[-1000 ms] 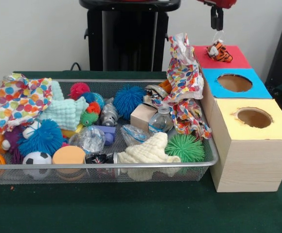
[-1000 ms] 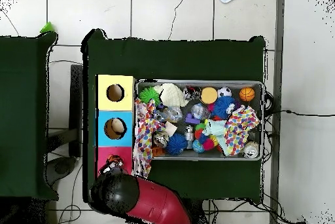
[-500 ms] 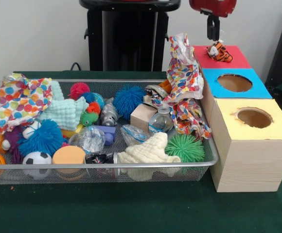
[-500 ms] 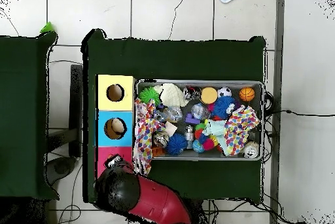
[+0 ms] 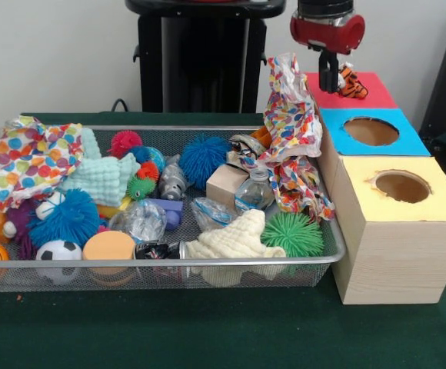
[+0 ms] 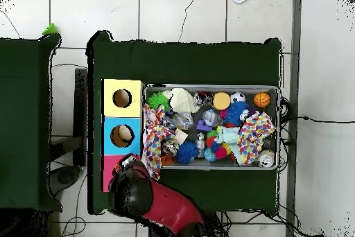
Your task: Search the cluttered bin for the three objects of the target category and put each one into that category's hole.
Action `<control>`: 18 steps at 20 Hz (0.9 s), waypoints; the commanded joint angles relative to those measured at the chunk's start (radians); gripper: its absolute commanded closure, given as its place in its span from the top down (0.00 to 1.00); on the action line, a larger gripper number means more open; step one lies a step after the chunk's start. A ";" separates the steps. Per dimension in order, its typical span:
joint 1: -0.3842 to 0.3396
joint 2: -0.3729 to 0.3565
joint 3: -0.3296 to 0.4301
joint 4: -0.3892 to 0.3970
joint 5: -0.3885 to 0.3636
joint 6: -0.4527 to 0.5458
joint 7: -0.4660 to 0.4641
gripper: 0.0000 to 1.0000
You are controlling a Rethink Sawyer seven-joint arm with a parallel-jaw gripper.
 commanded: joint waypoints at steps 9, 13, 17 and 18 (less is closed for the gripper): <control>-0.139 0.038 0.199 0.083 0.037 -0.008 0.244 0.00; -0.122 -0.004 0.158 0.079 0.049 0.059 0.223 0.00; -0.081 -0.035 0.155 0.084 0.074 0.093 0.249 0.00; -0.067 -0.048 0.152 0.087 0.082 0.103 0.259 0.00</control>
